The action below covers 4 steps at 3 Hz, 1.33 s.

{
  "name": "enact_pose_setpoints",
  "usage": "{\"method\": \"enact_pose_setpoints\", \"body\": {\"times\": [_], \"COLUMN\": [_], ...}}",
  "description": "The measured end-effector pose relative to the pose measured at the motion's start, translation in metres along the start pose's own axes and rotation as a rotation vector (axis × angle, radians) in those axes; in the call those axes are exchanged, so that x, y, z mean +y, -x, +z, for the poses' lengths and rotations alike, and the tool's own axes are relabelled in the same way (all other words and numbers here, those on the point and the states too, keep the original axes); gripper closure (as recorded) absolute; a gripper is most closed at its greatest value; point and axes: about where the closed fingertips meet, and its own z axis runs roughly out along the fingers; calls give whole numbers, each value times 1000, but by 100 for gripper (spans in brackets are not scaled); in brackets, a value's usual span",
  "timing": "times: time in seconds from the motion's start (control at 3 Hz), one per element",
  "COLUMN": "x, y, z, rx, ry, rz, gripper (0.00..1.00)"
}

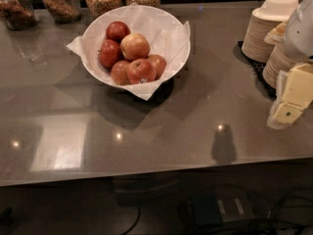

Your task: Pick apple from white bowl

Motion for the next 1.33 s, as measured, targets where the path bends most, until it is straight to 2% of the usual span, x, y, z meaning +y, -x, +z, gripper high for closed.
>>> {"method": "enact_pose_setpoints", "body": {"times": [0.33, 0.67, 1.0, 1.33], "x": [0, -16, -43, -72], "y": [0, 22, 66, 109], "z": [0, 5, 15, 20], "rx": [0, -63, -191, -310], "ry": [0, -22, -51, -92], "rz": [0, -21, -30, -5], "gripper": [0, 0, 0, 0]}}
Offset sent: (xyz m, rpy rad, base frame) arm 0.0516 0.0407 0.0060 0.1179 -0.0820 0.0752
